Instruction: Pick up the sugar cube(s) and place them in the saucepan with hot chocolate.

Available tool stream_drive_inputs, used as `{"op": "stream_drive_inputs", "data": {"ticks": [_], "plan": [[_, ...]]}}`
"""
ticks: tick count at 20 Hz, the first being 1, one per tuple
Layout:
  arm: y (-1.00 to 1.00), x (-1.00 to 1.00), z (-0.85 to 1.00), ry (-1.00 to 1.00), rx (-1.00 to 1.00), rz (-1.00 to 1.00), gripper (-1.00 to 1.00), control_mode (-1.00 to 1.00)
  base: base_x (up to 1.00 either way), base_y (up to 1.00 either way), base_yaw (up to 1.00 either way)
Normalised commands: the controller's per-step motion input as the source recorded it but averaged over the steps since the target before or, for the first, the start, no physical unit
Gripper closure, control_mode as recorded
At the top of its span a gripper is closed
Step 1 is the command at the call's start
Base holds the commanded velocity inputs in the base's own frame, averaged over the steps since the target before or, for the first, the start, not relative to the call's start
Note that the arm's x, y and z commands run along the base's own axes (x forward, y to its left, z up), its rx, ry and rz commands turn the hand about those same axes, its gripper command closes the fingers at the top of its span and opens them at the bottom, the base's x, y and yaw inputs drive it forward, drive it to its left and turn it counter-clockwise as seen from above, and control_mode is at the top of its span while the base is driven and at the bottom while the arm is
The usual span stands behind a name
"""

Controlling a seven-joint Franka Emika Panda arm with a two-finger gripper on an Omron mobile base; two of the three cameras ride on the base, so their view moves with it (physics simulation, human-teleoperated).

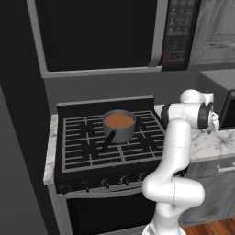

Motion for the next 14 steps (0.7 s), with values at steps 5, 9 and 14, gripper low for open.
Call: {"op": "stream_drive_inputs", "data": {"ticks": [5,9,14], "plan": [[0.0,-0.23,-0.17,-0.14,0.03,0.0,-1.0,-1.0,0.0,0.0,0.0],[0.0,-0.04,-0.08,-0.11,0.0,0.0,-1.0,-1.0,0.0,0.0,0.0],[0.0,0.0,-0.03,-0.01,0.0,0.0,-1.0,-1.0,0.0,0.0,0.0]]}}
